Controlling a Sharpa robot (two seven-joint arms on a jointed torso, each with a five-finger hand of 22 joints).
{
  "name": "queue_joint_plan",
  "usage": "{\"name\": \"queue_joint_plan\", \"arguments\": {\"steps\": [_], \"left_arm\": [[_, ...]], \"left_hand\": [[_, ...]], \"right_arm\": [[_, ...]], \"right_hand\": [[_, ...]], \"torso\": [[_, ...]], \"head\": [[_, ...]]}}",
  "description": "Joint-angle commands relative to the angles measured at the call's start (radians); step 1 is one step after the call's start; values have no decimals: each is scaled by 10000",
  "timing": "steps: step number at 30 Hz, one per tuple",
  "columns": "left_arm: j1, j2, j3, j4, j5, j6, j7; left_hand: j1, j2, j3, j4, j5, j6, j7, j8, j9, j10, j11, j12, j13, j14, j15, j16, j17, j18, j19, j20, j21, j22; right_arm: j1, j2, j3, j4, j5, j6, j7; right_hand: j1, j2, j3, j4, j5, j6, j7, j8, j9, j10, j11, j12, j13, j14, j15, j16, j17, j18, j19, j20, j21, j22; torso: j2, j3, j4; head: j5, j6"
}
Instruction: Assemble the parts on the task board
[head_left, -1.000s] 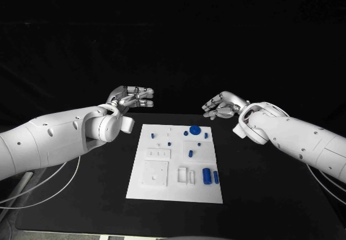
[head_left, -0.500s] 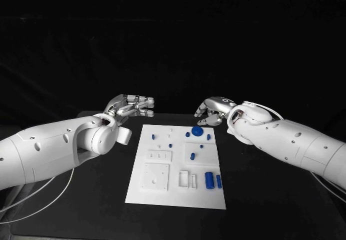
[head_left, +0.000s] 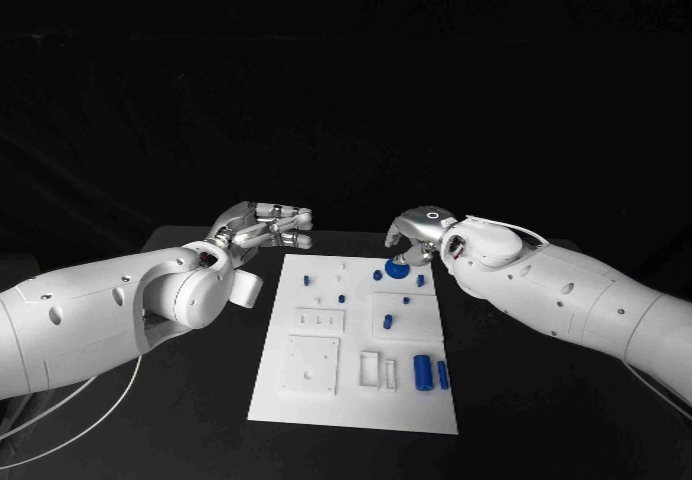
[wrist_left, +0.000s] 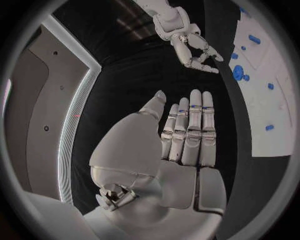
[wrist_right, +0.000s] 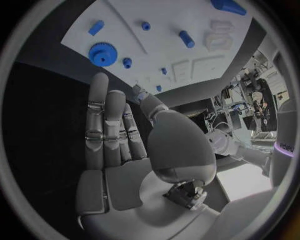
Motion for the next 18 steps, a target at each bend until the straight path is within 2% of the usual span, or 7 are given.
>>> {"name": "queue_joint_plan", "arguments": {"steps": [1, 6, 9, 12, 13, 15, 18], "left_arm": [[39, 45, 12, 45, -65, 255, 21], [51, 96, 13, 49, -67, 287, 0], [53, 113, 13, 40, -68, 296, -9], [55, 126, 14, 35, -68, 303, -17], [55, 128, 14, 37, -69, 305, -18], [57, 127, 15, 44, -73, 310, -21], [62, 131, 17, 53, -81, 319, -26]], "left_hand": [[-102, -30, 51, -28, 56, -7, 37, 48, 7, -10, 42, 36, 13, -36, -23, 67, 16, -95, -76, 3, 62, 10], [-108, -29, 48, -34, 58, -26, 41, 52, 9, -33, 48, 37, 13, -44, -19, 70, 17, -90, -95, 11, 79, 7], [-108, -29, 48, -34, 58, -26, 41, 52, 9, -33, 48, 37, 13, -44, -19, 70, 17, -90, -95, 11, 79, 7], [-108, -29, 48, -34, 58, -26, 41, 52, 9, -33, 48, 37, 13, -44, -19, 70, 17, -90, -95, 11, 79, 7], [-108, -29, 48, -34, 58, -26, 41, 52, 9, -33, 48, 37, 13, -44, -19, 70, 17, -90, -95, 11, 79, 7], [-108, -29, 48, -34, 58, -26, 41, 52, 9, -33, 48, 37, 13, -44, -19, 70, 17, -90, -95, 11, 79, 7], [-108, -29, 48, -34, 58, -26, 41, 52, 9, -33, 48, 37, 13, -44, -19, 70, 17, -90, -95, 11, 79, 7]], "right_arm": [[7, 87, 5, -92, -659, 115, -284], [6, 213, 5, -224, -698, 132, -252], [6, 254, 5, -264, -703, 163, -227], [4, 295, 5, -305, -704, 219, -199], [3, 313, 5, -325, -705, 250, -188], [2, 334, 5, -348, -705, 281, -177], [-5, 356, 4, -363, -723, 291, -168]], "right_hand": [[53, -77, -131, 4, -8, -56, -7, 16, -5, -148, -10, 4, -1, -100, 3, 89, -37, 64, 257, 47, -101, 28], [108, -67, -293, 17, -16, -160, -22, 17, -6, -273, -8, 4, -1, -104, 13, 154, -84, 76, 326, 63, -234, 27], [115, -62, -313, 19, -23, -166, -30, 16, -6, -297, -15, 5, 0, -106, 12, 164, -91, 76, 338, 65, -255, 25], [127, -63, -344, 20, -37, -193, -56, 16, -7, -336, -39, 6, 0, -104, 0, 180, -100, 72, 351, 60, -280, 26], [127, -63, -344, 20, -37, -193, -56, 16, -7, -336, -39, 6, 0, -104, 0, 180, -100, 72, 351, 60, -280, 26], [143, -74, -368, 12, -31, -220, -60, 14, -7, -351, -46, 6, 0, -104, -8, 195, -104, 66, 363, 51, -291, 31], [223, -117, -399, -3, -22, -238, -51, 16, -6, -354, -41, 7, 1, -115, -7, 203, -113, 70, 359, 44, -307, 43]], "torso": [[192, 5, 97], [331, -4, 149], [386, -5, 158], [427, -21, 172], [444, -27, 175], [475, -43, 183], [506, -50, 195]], "head": [[-20, 186], [12, 365], [40, 556], [35, 876], [44, 1123], [27, 1409], [31, 1459]]}}
